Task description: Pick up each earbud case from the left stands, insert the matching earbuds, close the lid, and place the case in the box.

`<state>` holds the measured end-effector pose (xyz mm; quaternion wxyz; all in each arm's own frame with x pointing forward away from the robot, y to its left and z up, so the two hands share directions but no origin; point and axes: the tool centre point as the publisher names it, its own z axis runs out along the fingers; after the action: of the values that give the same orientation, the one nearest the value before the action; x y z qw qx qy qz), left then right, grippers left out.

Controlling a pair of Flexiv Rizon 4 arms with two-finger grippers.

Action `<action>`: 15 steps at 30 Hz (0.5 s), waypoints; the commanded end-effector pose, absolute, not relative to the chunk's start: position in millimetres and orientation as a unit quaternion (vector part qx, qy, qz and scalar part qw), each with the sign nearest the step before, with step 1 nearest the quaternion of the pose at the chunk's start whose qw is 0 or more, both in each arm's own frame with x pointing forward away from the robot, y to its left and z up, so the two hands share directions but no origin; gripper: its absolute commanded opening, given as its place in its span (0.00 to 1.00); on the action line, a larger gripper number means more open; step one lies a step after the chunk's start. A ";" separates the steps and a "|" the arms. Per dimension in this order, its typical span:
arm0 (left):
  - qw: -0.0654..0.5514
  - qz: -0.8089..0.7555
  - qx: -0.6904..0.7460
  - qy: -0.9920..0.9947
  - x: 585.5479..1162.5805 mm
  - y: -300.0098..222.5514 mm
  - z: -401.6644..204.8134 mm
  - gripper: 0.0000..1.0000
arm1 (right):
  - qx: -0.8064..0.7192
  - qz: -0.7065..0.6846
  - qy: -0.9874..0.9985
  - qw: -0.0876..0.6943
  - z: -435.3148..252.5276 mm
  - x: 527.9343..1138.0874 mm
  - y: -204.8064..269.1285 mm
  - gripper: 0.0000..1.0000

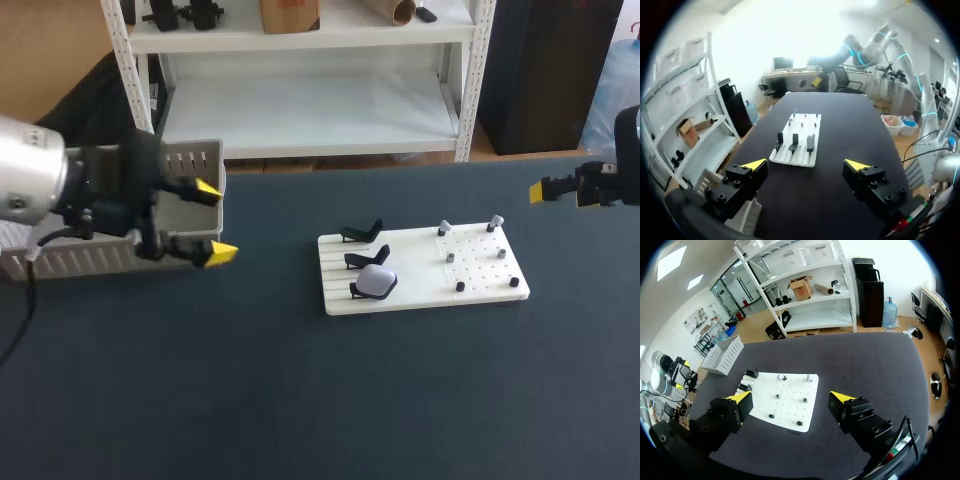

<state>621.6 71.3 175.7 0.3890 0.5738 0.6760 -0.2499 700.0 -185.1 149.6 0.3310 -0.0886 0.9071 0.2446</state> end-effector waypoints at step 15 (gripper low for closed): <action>0.478 -0.361 0.550 0.581 632.0 -16.9 116.6 1.00 | -0.089 0.245 0.907 0.330 149.8 700.0 -185.5 1.00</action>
<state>622.6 4.7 133.3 0.4324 0.5764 0.6153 -0.3195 700.0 -185.0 149.6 0.3310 -0.0886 0.9071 0.2445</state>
